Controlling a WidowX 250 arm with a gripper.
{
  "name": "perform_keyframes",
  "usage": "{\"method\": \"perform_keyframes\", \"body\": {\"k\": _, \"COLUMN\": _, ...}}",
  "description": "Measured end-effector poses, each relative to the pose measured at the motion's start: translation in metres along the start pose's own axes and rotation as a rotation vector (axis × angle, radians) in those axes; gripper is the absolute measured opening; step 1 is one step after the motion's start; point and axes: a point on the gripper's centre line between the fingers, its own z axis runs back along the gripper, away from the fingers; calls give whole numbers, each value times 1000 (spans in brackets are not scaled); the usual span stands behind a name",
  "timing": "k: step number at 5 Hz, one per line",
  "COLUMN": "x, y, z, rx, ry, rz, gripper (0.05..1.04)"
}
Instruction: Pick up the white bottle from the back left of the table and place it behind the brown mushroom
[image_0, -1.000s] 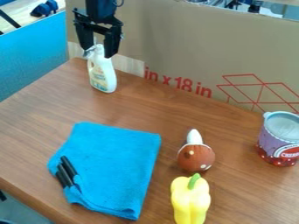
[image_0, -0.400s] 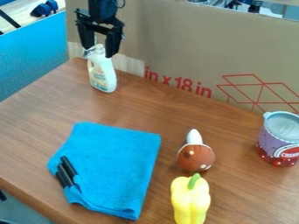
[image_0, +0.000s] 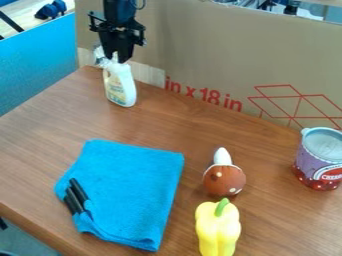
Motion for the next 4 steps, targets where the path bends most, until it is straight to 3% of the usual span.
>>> {"method": "perform_keyframes", "body": {"k": 1, "x": -2, "y": -1, "z": -1, "rx": -10, "ry": 4, "rz": 11, "gripper": 326}}
{"method": "perform_keyframes", "body": {"k": 2, "x": -8, "y": -3, "z": 0, "rx": -28, "ry": 6, "rz": 25, "gripper": 325}}
{"method": "perform_keyframes", "body": {"k": 3, "x": -22, "y": -21, "z": 8, "rx": -47, "ry": -25, "rz": 37, "gripper": 311}}
{"method": "perform_keyframes", "body": {"k": 4, "x": -36, "y": -56, "z": 29, "rx": -14, "ry": -68, "rz": 2, "gripper": 267}}
